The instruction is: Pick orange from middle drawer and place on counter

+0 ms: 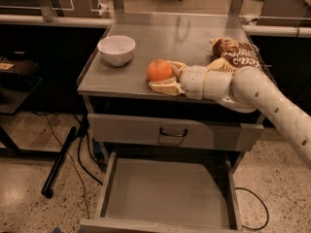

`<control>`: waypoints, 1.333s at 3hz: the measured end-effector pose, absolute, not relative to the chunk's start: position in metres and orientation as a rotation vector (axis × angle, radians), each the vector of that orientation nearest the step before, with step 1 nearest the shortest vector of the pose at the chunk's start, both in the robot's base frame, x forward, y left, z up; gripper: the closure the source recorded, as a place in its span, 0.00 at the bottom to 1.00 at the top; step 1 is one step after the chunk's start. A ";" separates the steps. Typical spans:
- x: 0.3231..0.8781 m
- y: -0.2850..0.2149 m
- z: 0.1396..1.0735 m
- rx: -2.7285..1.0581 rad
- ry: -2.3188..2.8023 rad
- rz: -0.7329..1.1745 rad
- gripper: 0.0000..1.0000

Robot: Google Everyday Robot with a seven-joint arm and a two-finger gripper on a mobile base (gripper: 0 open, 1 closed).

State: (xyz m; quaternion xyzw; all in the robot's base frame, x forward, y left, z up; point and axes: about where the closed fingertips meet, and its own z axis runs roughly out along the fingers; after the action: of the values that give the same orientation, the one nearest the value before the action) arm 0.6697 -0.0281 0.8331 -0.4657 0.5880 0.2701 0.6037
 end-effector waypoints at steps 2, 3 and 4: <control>0.667 -0.029 0.833 -1.077 1.368 0.639 0.82; 0.667 -0.029 0.833 -1.077 1.368 0.639 0.59; 0.667 -0.029 0.833 -1.077 1.368 0.639 0.36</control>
Offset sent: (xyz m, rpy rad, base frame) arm -0.0027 -0.0007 -0.0006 0.0032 0.0126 0.0055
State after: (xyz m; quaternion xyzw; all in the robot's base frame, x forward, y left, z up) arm 0.6670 -0.0287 0.8329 -0.4647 0.5900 0.2757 0.5999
